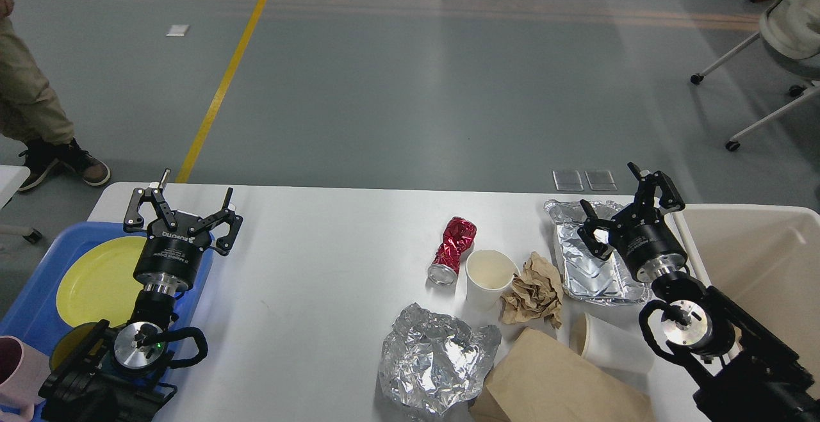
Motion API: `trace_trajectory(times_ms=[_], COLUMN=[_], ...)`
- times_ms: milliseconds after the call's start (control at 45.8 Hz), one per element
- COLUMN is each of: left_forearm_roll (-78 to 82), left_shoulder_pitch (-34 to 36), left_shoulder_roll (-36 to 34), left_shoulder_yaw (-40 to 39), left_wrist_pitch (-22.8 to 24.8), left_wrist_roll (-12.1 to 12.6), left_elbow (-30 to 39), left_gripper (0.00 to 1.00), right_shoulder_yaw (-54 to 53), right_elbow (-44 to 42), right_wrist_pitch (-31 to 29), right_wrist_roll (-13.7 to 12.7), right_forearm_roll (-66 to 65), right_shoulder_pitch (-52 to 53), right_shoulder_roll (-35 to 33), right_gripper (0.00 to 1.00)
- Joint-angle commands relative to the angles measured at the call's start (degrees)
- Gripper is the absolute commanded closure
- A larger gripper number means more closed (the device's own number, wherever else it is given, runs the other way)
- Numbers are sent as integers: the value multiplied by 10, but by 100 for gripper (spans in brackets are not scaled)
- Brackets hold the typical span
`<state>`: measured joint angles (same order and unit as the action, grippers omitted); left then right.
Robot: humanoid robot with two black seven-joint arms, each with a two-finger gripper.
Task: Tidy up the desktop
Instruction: 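Move the right gripper out of the bin over the brown paper bag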
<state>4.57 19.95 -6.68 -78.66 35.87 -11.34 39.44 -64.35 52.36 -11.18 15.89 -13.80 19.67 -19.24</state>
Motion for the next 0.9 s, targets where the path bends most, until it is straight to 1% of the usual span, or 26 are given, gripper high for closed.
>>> trace_trajectory(times_ms=[0, 131, 153, 218, 328, 415, 481, 546, 612, 699, 743, 786, 830, 874], left_forearm_roll=[0, 0, 0, 0, 0, 0, 0, 0, 0, 0, 0, 1, 0, 0], left_shoulder_pitch=[0, 0, 0, 0, 0, 0, 0, 0, 0, 0, 0, 0, 0, 0], left_shoulder_roll=[0, 0, 0, 0, 0, 0, 0, 0, 0, 0, 0, 0, 0, 0], left_shoulder_yaw=[0, 0, 0, 0, 0, 0, 0, 0, 0, 0, 0, 0, 0, 0], left_wrist_pitch=[0, 0, 0, 0, 0, 0, 0, 0, 0, 0, 0, 0, 0, 0], left_wrist_roll=[0, 0, 0, 0, 0, 0, 0, 0, 0, 0, 0, 0, 0, 0], left_elbow=[-1, -1, -1, -1, 0, -1, -1, -1, 0, -1, -1, -1, -1, -1], left_gripper=[4, 4, 4, 4, 4, 4, 4, 4, 4, 4, 4, 4, 4, 4], right_shoulder_yaw=[78, 278, 350, 475, 675, 845, 960, 1080, 1186, 1269, 1293, 1301, 1304, 1305], right_elbow=[-3, 0, 0, -1, 1, 2, 3, 1, 1, 18, 39, 73, 120, 158], right_wrist_pitch=[-23, -91, -109, -118, -126, -151, -199, -260, -296, -329, -343, -356, -357, -356], right_wrist_roll=[1, 0, 0, 0, 0, 0, -1, -2, -2, -11, -20, -38, -75, -117], right_forearm_roll=[4, 11, 11, 13, 26, 42, 55, 66, 75, 84, 85, 85, 86, 87], right_shoulder_pitch=[41, 149, 191, 258, 391, 507, 593, 665, 734, 795, 823, 858, 910, 952], right_shoulder_roll=[-82, -184, -210, -249, -266, -253, -229, -180, -126, -59, -40, -34, -32, -31], right_gripper=[0, 0, 0, 0, 0, 0, 0, 0, 0, 0, 0, 0, 0, 0])
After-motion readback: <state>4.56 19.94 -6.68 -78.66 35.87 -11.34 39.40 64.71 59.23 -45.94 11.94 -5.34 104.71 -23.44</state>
